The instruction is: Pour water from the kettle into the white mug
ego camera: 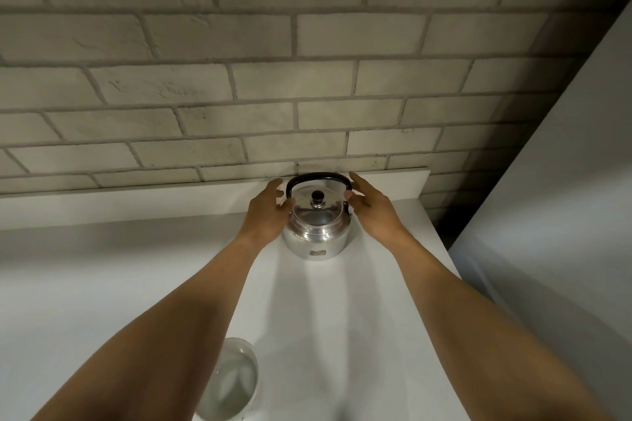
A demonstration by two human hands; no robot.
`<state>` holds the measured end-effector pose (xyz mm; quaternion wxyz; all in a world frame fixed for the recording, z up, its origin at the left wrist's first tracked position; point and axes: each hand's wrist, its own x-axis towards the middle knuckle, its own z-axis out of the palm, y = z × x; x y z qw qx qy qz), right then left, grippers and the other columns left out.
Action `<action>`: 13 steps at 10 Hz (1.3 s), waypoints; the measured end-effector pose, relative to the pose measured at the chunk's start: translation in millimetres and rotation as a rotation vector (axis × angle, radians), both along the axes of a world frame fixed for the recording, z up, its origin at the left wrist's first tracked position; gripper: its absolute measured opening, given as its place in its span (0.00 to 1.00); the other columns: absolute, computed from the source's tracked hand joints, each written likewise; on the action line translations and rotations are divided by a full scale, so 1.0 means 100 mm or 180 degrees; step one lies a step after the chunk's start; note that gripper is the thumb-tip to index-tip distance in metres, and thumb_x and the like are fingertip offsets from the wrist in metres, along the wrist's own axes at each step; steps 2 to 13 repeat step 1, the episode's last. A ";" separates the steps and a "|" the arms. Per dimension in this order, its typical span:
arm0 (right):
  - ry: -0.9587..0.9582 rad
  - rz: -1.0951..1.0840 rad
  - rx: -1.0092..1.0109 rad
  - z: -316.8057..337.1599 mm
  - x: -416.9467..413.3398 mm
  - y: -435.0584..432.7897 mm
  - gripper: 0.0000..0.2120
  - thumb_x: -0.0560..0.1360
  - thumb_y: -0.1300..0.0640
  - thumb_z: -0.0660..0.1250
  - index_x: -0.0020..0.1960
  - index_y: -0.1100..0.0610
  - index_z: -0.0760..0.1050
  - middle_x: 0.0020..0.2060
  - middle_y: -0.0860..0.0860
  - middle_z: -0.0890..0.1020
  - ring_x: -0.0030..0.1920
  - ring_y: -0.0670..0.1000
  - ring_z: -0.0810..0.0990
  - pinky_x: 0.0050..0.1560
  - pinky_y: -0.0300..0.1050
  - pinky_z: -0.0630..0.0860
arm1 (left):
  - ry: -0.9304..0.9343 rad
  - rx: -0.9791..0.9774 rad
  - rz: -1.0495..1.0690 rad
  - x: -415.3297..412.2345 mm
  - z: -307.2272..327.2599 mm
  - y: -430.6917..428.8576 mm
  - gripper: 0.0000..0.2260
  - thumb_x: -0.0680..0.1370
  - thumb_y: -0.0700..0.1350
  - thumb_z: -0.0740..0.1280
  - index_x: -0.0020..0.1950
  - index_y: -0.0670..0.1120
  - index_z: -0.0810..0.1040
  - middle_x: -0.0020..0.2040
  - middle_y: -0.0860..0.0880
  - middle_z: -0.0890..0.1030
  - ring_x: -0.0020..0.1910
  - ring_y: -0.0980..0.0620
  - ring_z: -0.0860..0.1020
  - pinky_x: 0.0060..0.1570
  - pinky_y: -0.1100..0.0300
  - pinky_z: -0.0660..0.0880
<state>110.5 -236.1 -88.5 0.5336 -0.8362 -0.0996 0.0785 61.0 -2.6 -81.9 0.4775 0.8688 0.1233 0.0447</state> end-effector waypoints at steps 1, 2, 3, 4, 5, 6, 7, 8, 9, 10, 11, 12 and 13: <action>-0.0130 -0.0252 -0.0106 -0.03 -0.05 -0.11 0.31 0.83 0.45 0.64 0.84 0.45 0.60 0.79 0.48 0.71 0.77 0.51 0.71 0.69 0.39 0.66 | -0.0149 0.0327 0.0002 0.00 0.04 -0.06 0.30 0.83 0.50 0.67 0.82 0.48 0.61 0.78 0.45 0.69 0.76 0.43 0.69 0.73 0.52 0.67; -0.0130 -0.0252 -0.0106 -0.03 -0.05 -0.11 0.31 0.83 0.45 0.64 0.84 0.45 0.60 0.79 0.48 0.71 0.77 0.51 0.71 0.69 0.39 0.66 | -0.0149 0.0327 0.0002 0.00 0.04 -0.06 0.30 0.83 0.50 0.67 0.82 0.48 0.61 0.78 0.45 0.69 0.76 0.43 0.69 0.73 0.52 0.67; -0.0130 -0.0252 -0.0106 -0.03 -0.05 -0.11 0.31 0.83 0.45 0.64 0.84 0.45 0.60 0.79 0.48 0.71 0.77 0.51 0.71 0.69 0.39 0.66 | -0.0149 0.0327 0.0002 0.00 0.04 -0.06 0.30 0.83 0.50 0.67 0.82 0.48 0.61 0.78 0.45 0.69 0.76 0.43 0.69 0.73 0.52 0.67; -0.0130 -0.0252 -0.0106 -0.03 -0.05 -0.11 0.31 0.83 0.45 0.64 0.84 0.45 0.60 0.79 0.48 0.71 0.77 0.51 0.71 0.69 0.39 0.66 | -0.0149 0.0327 0.0002 0.00 0.04 -0.06 0.30 0.83 0.50 0.67 0.82 0.48 0.61 0.78 0.45 0.69 0.76 0.43 0.69 0.73 0.52 0.67; -0.0130 -0.0252 -0.0106 -0.03 -0.05 -0.11 0.31 0.83 0.45 0.64 0.84 0.45 0.60 0.79 0.48 0.71 0.77 0.51 0.71 0.69 0.39 0.66 | -0.0149 0.0327 0.0002 0.00 0.04 -0.06 0.30 0.83 0.50 0.67 0.82 0.48 0.61 0.78 0.45 0.69 0.76 0.43 0.69 0.73 0.52 0.67; -0.0130 -0.0252 -0.0106 -0.03 -0.05 -0.11 0.31 0.83 0.45 0.64 0.84 0.45 0.60 0.79 0.48 0.71 0.77 0.51 0.71 0.69 0.39 0.66 | -0.0149 0.0327 0.0002 0.00 0.04 -0.06 0.30 0.83 0.50 0.67 0.82 0.48 0.61 0.78 0.45 0.69 0.76 0.43 0.69 0.73 0.52 0.67; -0.0130 -0.0252 -0.0106 -0.03 -0.05 -0.11 0.31 0.83 0.45 0.64 0.84 0.45 0.60 0.79 0.48 0.71 0.77 0.51 0.71 0.69 0.39 0.66 | -0.0149 0.0327 0.0002 0.00 0.04 -0.06 0.30 0.83 0.50 0.67 0.82 0.48 0.61 0.78 0.45 0.69 0.76 0.43 0.69 0.73 0.52 0.67; -0.0130 -0.0252 -0.0106 -0.03 -0.05 -0.11 0.31 0.83 0.45 0.64 0.84 0.45 0.60 0.79 0.48 0.71 0.77 0.51 0.71 0.69 0.39 0.66 | -0.0149 0.0327 0.0002 0.00 0.04 -0.06 0.30 0.83 0.50 0.67 0.82 0.48 0.61 0.78 0.45 0.69 0.76 0.43 0.69 0.73 0.52 0.67; -0.0130 -0.0252 -0.0106 -0.03 -0.05 -0.11 0.31 0.83 0.45 0.64 0.84 0.45 0.60 0.79 0.48 0.71 0.77 0.51 0.71 0.69 0.39 0.66 | -0.0149 0.0327 0.0002 0.00 0.04 -0.06 0.30 0.83 0.50 0.67 0.82 0.48 0.61 0.78 0.45 0.69 0.76 0.43 0.69 0.73 0.52 0.67; -0.0130 -0.0252 -0.0106 -0.03 -0.05 -0.11 0.31 0.83 0.45 0.64 0.84 0.45 0.60 0.79 0.48 0.71 0.77 0.51 0.71 0.69 0.39 0.66 | -0.0149 0.0327 0.0002 0.00 0.04 -0.06 0.30 0.83 0.50 0.67 0.82 0.48 0.61 0.78 0.45 0.69 0.76 0.43 0.69 0.73 0.52 0.67; -0.0130 -0.0252 -0.0106 -0.03 -0.05 -0.11 0.31 0.83 0.45 0.64 0.84 0.45 0.60 0.79 0.48 0.71 0.77 0.51 0.71 0.69 0.39 0.66 | -0.0149 0.0327 0.0002 0.00 0.04 -0.06 0.30 0.83 0.50 0.67 0.82 0.48 0.61 0.78 0.45 0.69 0.76 0.43 0.69 0.73 0.52 0.67; -0.0130 -0.0252 -0.0106 -0.03 -0.05 -0.11 0.31 0.83 0.45 0.64 0.84 0.45 0.60 0.79 0.48 0.71 0.77 0.51 0.71 0.69 0.39 0.66 | -0.0149 0.0327 0.0002 0.00 0.04 -0.06 0.30 0.83 0.50 0.67 0.82 0.48 0.61 0.78 0.45 0.69 0.76 0.43 0.69 0.73 0.52 0.67; -0.0130 -0.0252 -0.0106 -0.03 -0.05 -0.11 0.31 0.83 0.45 0.64 0.84 0.45 0.60 0.79 0.48 0.71 0.77 0.51 0.71 0.69 0.39 0.66 | -0.0149 0.0327 0.0002 0.00 0.04 -0.06 0.30 0.83 0.50 0.67 0.82 0.48 0.61 0.78 0.45 0.69 0.76 0.43 0.69 0.73 0.52 0.67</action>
